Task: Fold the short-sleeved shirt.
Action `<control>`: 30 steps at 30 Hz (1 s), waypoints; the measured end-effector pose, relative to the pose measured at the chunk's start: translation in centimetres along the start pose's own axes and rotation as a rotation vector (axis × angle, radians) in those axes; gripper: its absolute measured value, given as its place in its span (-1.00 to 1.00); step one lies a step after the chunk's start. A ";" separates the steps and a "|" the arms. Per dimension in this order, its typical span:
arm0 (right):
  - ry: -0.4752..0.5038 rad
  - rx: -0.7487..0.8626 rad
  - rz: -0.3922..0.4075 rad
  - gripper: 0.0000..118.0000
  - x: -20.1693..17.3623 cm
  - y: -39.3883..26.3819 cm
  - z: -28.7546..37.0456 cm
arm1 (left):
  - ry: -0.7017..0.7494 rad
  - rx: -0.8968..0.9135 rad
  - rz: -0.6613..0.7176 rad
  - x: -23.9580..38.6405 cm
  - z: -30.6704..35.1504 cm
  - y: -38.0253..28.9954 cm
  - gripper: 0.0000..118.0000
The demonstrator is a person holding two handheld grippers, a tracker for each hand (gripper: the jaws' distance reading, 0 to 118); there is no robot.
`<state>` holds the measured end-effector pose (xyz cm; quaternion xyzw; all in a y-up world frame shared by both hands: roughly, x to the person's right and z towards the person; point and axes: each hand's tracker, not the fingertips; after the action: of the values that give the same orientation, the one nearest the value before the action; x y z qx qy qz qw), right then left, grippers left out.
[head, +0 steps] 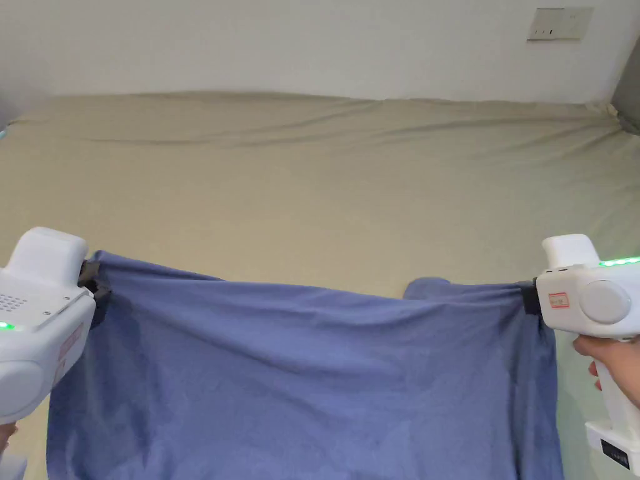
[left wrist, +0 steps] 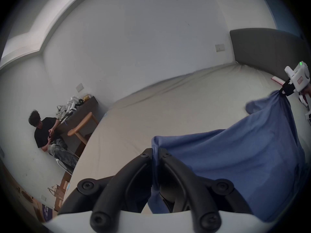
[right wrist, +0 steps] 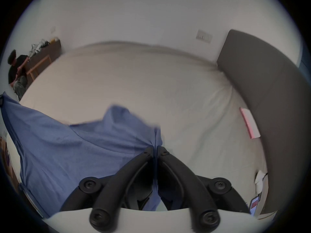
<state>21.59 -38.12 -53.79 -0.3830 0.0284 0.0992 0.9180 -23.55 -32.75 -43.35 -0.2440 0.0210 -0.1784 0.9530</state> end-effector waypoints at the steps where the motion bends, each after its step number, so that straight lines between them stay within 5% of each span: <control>1: 0.000 0.045 -0.004 -0.92 0.3 0.4 2.1 | 0.016 0.023 0.001 -0.3 0.9 0.6 -0.92; 17: -0.118 0.637 0.004 -0.92 1.3 4.9 28.2 | 0.215 0.408 0.099 -6.5 18.1 9.8 -0.92; 30: -0.210 0.807 0.048 -0.92 3.2 10.7 33.9 | 0.250 0.561 0.137 -12.1 23.5 18.3 -0.92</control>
<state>21.72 -6.26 -37.74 0.0202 -0.0196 0.1399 0.9898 -25.86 -2.83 -31.86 0.0543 0.1045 -0.1413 0.9829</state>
